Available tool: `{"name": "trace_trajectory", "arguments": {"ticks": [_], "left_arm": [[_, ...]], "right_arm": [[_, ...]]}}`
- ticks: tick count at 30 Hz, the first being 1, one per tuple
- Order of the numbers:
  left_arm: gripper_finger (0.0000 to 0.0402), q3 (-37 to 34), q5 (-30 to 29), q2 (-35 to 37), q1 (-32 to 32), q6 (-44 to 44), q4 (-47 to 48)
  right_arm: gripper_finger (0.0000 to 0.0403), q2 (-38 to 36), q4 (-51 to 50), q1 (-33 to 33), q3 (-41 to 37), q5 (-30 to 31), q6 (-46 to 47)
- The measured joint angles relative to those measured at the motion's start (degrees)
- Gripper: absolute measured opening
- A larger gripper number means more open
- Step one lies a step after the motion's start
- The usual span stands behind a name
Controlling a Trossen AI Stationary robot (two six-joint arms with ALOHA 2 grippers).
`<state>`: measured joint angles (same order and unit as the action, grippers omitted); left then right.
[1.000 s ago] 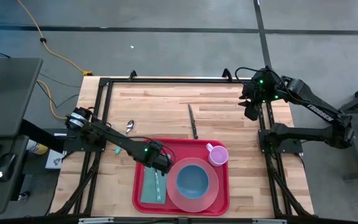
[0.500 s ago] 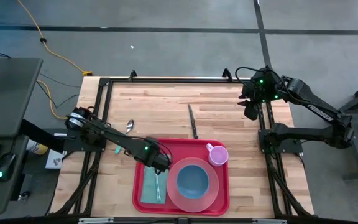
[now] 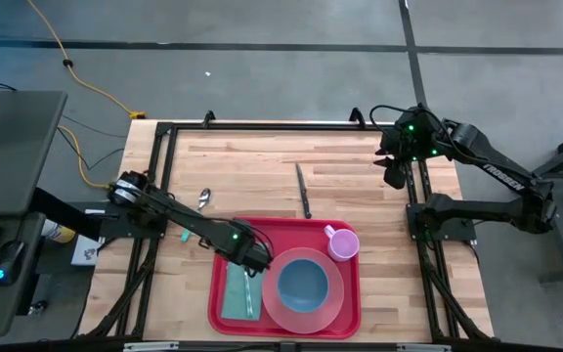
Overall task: Set up tray
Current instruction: Put the blue patterned fork on the blue napkin
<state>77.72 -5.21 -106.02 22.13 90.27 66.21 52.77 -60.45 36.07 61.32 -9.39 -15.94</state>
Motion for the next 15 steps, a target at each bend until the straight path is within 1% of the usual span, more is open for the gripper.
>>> {"name": "trace_trajectory", "arguments": {"ticks": [11, 15], "left_arm": [[0.0101, 0.0, -0.3, -2.6, 0.0, 0.1, -0.7], [0.0101, 0.0, -1.6, -2.8, 0.0, 0.2, -0.2]], "right_arm": [[0.0119, 0.0, 0.0, 0.0, 0.0, 0.0, 0.0], [0.0119, 0.0, 0.1, 0.0, 0.0, 0.0, 0.0]]}}
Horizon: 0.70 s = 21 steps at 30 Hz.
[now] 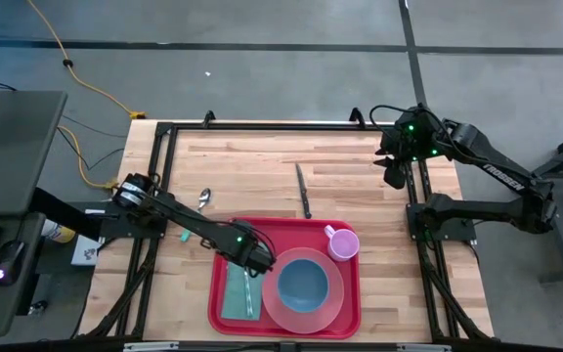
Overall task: Set up tray
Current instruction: Put the blue patterned fork on the blue napkin
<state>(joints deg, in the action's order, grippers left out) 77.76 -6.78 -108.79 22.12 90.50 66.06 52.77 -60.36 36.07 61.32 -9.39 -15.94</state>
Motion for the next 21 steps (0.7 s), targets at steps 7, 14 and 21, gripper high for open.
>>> {"name": "trace_trajectory", "arguments": {"ticks": [7, 14, 21], "left_arm": [[0.0101, -0.1, -1.3, -0.7, 0.0, 0.3, 0.3], [0.0101, -0.2, -1.8, -1.6, -0.4, 0.4, -0.5], [0.0101, -0.2, -1.8, -2.3, -2.3, -4.3, -3.9]], "right_arm": [[0.0119, 0.0, 0.2, 0.0, 0.0, 0.0, 0.0], [0.0119, 0.0, 0.2, 0.0, 0.0, 0.0, 0.0], [0.0119, 0.0, 0.2, 0.0, 0.0, 0.0, 0.0]]}}
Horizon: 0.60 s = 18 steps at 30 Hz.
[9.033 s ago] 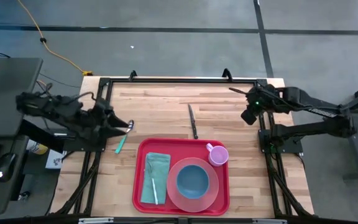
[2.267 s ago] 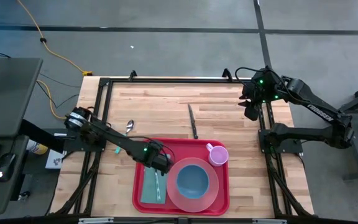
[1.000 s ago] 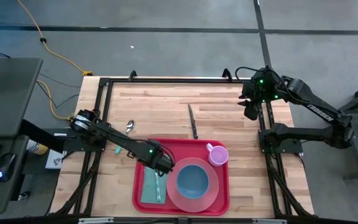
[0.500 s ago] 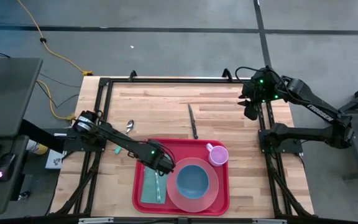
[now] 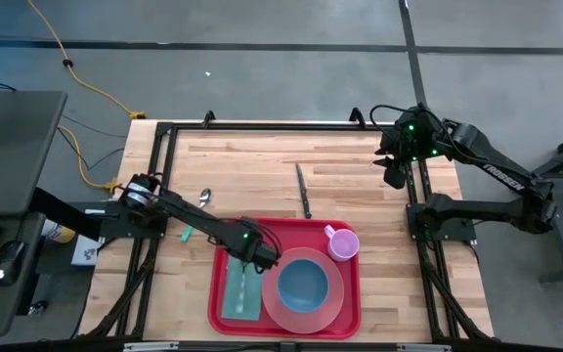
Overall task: Set up tray
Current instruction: Put the blue patterned fork on the blue napkin
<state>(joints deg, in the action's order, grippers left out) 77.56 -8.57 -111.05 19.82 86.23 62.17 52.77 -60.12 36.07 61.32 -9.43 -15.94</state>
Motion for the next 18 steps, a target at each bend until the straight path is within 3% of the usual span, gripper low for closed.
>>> {"name": "trace_trajectory", "arguments": {"ticks": [10, 18], "left_arm": [[0.0101, 0.1, -0.9, 0.1, -1.5, -2.4, -2.7], [0.0101, 3.5, -1.3, 0.1, -1.4, -2.4, 0.4]], "right_arm": [[0.0119, 0.0, 0.0, 0.0, 0.0, 0.0, 0.0], [0.0119, 0.0, 1.0, 0.0, 0.0, 0.0, -0.2]]}}
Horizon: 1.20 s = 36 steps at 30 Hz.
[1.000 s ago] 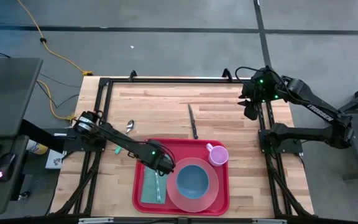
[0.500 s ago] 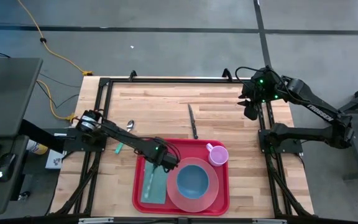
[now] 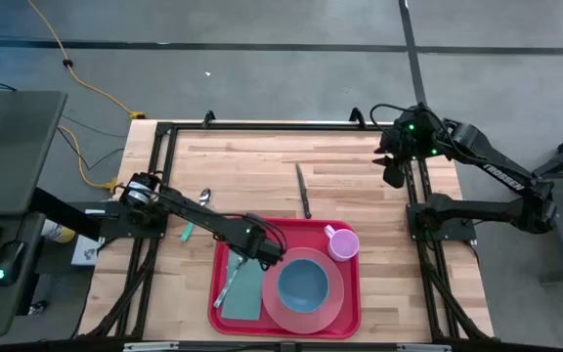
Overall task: Set up tray
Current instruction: Put the blue patterned fork on the blue napkin
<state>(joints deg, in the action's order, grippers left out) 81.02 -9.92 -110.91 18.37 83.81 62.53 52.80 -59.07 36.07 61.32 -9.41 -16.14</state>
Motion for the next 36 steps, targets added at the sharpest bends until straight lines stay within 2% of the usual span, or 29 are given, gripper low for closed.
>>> {"name": "trace_trajectory", "arguments": {"ticks": [6, 10, 16, 23, 26, 30, 36], "left_arm": [[0.0101, 5.8, 0.0, 0.0, 0.0, 0.0, 9.8], [0.0101, 10.1, 4.4, 0.0, 0.0, -3.6, 15.2], [0.0101, 11.1, 12.6, 0.1, 1.7, -7.1, 14.0], [0.0101, 9.5, 15.1, 0.1, 4.5, -6.9, 13.7], [0.0103, 9.5, 14.5, 0.1, 4.7, -7.8, 10.6], [0.0133, 9.5, 12.3, 0.1, 4.6, -10.3, 5.9], [0.022, 8.9, 11.1, 0.1, 4.5, -7.8, 7.9]], "right_arm": [[0.0119, 0.0, 0.3, 0.0, 0.0, 0.0, -0.4], [0.0119, 0.0, 0.2, 0.0, 0.0, 0.0, -0.4], [0.0119, 0.0, -0.1, 0.0, 0.0, 0.0, -0.7], [0.0119, 0.0, -0.2, 0.0, 0.0, 0.0, -1.4], [0.0119, 0.0, -0.2, 0.0, 0.0, 0.0, -1.9], [0.0119, 0.0, -0.2, 0.0, 0.0, 0.0, -1.9], [0.0119, 0.0, -0.2, 0.0, 0.0, -0.4, -1.9]]}}
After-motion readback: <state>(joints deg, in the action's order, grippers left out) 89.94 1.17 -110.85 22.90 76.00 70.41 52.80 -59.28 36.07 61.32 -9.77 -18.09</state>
